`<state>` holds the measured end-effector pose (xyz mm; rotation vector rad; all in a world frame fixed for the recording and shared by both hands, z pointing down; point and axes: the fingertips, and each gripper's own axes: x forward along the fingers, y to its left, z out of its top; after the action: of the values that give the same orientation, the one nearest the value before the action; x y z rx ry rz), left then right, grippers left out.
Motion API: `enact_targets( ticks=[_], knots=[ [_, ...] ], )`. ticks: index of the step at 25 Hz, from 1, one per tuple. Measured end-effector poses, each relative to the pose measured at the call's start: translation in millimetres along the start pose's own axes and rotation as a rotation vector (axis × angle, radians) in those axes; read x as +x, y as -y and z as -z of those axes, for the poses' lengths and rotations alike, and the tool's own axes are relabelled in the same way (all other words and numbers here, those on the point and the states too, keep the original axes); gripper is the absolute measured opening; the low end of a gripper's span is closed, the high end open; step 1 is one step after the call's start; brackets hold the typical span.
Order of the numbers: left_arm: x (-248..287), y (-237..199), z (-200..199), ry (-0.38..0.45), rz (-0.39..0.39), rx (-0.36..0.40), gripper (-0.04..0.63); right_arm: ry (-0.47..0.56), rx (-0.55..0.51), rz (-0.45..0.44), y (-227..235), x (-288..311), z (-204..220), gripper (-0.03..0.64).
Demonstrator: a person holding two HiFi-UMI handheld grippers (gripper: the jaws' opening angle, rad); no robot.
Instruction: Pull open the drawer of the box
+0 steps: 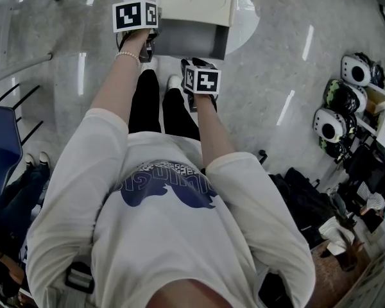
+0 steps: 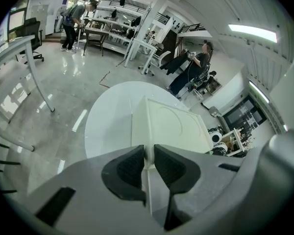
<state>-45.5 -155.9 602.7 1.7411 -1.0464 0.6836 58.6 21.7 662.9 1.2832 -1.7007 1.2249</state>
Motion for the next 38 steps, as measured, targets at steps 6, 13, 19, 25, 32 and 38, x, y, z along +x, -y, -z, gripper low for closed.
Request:
enact_targets(
  ticks=[6,13,19,25,32,38],
  knots=[
    [-3,1,2,0.019,0.014,0.033,0.072,0.084,0.179,-0.015,49,-48,6,0.150],
    [-88,10,-17,0.288,-0.026,0.073,0.078,0.484,0.250,-0.053,107,-178,-85,0.137],
    [-237,51,-31,0.683,-0.035,0.169,0.072,0.892,0.092,-0.196,75,-312,-181,0.079],
    [-357,103,-44,1.031,-0.120,0.381,0.008,1.138,-0.194,-0.100,11,-396,-216,0.015],
    [-386,150,-64,1.180,-0.147,0.617,0.008,1.282,-0.431,0.016,-52,-435,-225,-0.002],
    [-379,153,-77,1.162,-0.138,0.600,0.008,1.292,-0.494,0.027,-70,-436,-221,-0.002]
  ],
)
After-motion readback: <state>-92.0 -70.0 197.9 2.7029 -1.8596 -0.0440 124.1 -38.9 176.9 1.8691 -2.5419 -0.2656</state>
